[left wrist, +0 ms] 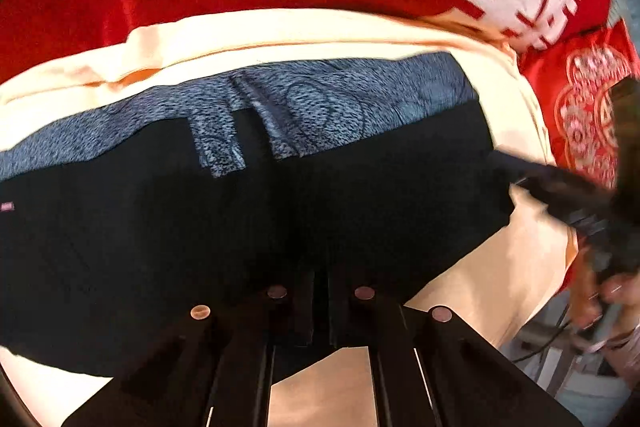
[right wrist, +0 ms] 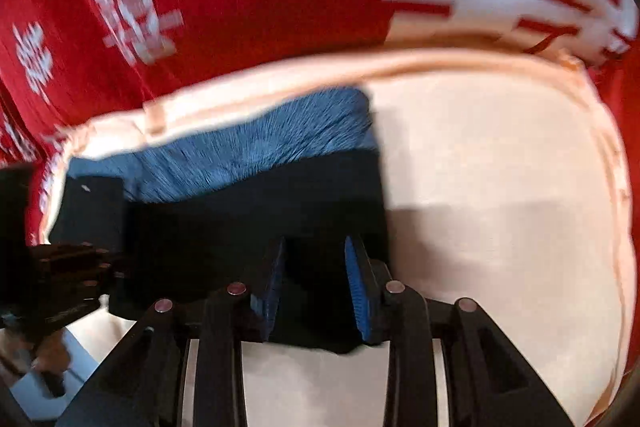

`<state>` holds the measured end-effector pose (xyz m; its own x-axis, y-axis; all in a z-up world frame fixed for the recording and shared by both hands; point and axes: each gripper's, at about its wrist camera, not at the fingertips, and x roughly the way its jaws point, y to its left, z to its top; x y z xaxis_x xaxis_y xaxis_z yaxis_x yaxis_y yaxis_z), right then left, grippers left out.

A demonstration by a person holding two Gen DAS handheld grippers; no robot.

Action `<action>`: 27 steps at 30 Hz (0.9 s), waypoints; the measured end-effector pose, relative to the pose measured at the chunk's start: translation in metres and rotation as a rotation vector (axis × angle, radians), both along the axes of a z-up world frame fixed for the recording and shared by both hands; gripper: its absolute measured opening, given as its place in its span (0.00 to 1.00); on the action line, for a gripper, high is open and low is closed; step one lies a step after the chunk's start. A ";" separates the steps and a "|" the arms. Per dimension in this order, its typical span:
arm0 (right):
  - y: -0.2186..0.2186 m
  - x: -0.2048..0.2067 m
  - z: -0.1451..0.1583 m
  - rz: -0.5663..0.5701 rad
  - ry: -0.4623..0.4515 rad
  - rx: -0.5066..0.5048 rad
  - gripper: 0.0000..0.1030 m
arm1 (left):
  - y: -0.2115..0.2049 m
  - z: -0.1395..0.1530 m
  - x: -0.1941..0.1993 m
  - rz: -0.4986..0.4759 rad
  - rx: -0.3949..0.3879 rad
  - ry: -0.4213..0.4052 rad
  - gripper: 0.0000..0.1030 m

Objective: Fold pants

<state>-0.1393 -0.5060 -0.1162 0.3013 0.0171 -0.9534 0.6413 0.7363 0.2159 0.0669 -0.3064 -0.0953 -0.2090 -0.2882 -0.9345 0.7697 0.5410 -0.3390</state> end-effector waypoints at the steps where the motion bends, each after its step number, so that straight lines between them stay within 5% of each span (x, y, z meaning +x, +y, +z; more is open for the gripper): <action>1: 0.004 0.004 -0.006 0.002 0.016 -0.018 0.35 | 0.002 0.002 0.001 0.018 0.003 -0.015 0.05; 3: 0.014 0.011 -0.006 0.016 0.038 -0.073 0.38 | 0.003 0.007 0.000 0.051 -0.003 -0.040 0.06; 4: 0.018 0.012 -0.004 0.023 0.042 -0.086 0.39 | 0.005 0.010 0.000 0.063 -0.004 -0.050 0.16; 5: 0.023 0.014 0.000 0.033 0.049 -0.105 0.39 | 0.009 0.013 0.001 0.091 -0.005 -0.070 0.40; 7: 0.031 0.016 0.005 0.060 0.051 -0.125 0.39 | 0.021 0.020 0.005 0.157 -0.016 -0.095 0.67; 15: 0.078 0.044 0.026 0.219 -0.026 -0.126 0.39 | 0.074 0.025 0.020 0.265 0.065 -0.150 0.67; 22: 0.133 0.080 -0.002 0.275 0.000 -0.032 0.39 | 0.138 0.012 0.045 0.363 0.141 -0.147 0.67; 27: 0.172 0.085 -0.002 0.329 0.046 -0.132 0.46 | 0.174 0.003 0.063 0.417 0.161 -0.144 0.67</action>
